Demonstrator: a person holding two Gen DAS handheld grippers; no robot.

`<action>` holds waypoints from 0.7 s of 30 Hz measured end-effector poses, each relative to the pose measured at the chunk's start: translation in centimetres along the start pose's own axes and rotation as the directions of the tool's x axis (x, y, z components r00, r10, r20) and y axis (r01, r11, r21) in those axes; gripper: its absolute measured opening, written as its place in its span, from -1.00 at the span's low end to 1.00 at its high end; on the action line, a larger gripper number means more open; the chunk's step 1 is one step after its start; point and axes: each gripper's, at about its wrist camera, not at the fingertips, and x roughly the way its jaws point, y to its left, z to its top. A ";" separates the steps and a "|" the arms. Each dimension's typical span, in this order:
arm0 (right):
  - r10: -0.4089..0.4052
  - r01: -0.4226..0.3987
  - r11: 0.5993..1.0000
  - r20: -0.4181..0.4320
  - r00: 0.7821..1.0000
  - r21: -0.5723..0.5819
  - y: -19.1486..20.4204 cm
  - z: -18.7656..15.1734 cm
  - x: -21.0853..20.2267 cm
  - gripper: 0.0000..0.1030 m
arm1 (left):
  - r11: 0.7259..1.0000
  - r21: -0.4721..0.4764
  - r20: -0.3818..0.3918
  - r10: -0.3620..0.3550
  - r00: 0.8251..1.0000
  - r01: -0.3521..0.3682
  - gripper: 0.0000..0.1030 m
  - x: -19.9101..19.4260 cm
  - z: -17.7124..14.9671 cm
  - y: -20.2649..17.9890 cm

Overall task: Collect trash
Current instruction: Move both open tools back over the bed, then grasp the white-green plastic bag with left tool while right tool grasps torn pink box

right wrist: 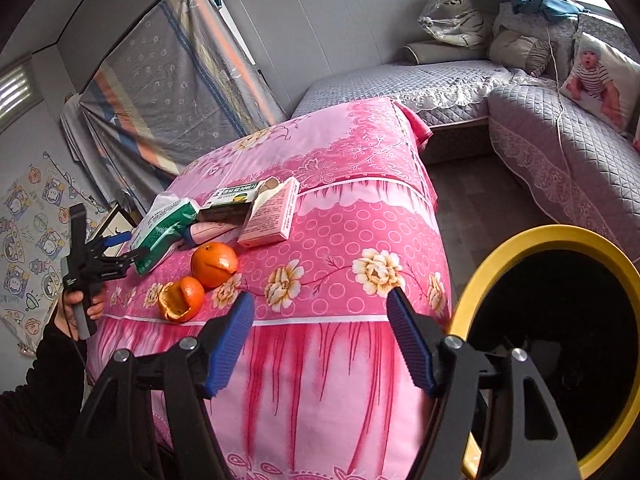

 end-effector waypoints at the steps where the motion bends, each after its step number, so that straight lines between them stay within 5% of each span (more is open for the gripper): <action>1: 0.001 -0.001 1.000 0.000 1.000 0.001 -0.1 0.0 0.0 0.28 | 1.000 -0.002 -0.020 -0.014 1.000 0.014 0.84 0.8 0.2 0.1; 6: -0.004 0.004 1.000 -0.005 1.000 -0.003 0.0 0.0 0.0 0.28 | 1.000 0.007 -0.067 -0.020 0.998 0.021 0.83 3.2 0.4 0.1; 7: -0.005 0.005 1.000 -0.007 1.000 -0.007 0.1 0.1 0.0 0.28 | 1.000 0.009 -0.080 -0.022 0.997 0.023 0.76 3.6 0.5 0.0; 8: -0.006 0.006 1.000 -0.009 1.000 -0.010 0.1 0.1 0.0 0.28 | 1.000 0.010 -0.087 -0.028 0.996 0.029 0.42 3.8 0.4 0.0; 14: 0.006 -0.007 0.999 -0.024 1.000 -0.049 1.7 0.9 0.7 0.28 | 0.999 0.013 -0.069 -0.037 0.997 0.038 -0.26 2.9 0.2 0.2; 21: 0.018 -0.029 0.993 -0.097 0.995 -0.113 4.9 3.1 4.9 0.29 | 1.000 -0.018 -0.015 -0.026 1.000 0.025 -0.42 0.1 -0.3 1.2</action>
